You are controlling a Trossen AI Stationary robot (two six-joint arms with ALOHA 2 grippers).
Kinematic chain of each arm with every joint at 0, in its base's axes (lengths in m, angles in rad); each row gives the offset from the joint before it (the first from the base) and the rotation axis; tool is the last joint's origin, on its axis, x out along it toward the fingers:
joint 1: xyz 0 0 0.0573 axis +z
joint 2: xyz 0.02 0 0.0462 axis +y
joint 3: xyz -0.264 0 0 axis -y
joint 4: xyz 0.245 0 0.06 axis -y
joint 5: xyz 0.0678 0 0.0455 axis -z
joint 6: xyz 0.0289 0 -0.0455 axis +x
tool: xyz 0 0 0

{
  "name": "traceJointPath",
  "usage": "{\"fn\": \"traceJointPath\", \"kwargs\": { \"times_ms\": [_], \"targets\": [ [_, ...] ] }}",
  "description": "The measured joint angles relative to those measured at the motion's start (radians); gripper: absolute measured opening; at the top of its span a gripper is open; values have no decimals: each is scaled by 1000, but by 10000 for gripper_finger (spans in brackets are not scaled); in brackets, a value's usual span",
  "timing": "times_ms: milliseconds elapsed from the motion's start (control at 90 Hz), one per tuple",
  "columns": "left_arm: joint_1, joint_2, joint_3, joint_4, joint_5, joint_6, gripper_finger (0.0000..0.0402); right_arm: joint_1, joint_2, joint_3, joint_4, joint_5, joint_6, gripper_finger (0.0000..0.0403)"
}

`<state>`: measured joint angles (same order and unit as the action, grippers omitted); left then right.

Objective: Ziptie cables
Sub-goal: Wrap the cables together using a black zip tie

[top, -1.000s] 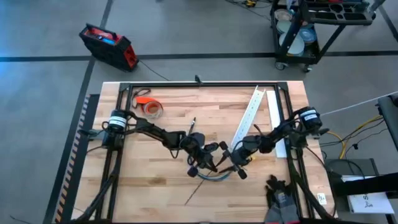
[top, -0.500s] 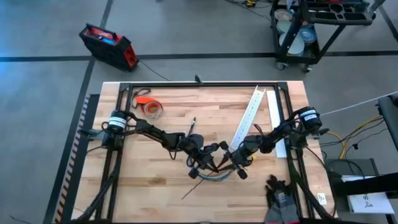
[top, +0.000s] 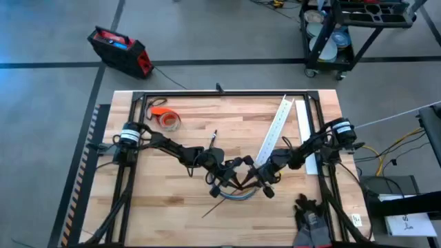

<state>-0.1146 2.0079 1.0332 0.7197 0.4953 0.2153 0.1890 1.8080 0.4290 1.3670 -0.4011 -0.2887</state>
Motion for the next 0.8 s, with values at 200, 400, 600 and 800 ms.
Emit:
{"fn": "traceJointPath", "kwargs": {
  "times_ms": [200, 400, 600, 800],
  "targets": [
    [0, 0, -1, 2, -1, 0, 0, -1, 0, 0, 0, 0, 1, 3],
    [0, 0, -2, 3, -13, -8, 0, -6, 0, 0, -1, -2, 17, 1],
    [0, 0, -2, 2, -14, -18, 1, -6, 0, 0, -1, 0, 28, 0],
    [2, -2, -2, -12, -16, -52, 18, -9, 0, -2, 0, 10, 39, 0]
  ]
}}
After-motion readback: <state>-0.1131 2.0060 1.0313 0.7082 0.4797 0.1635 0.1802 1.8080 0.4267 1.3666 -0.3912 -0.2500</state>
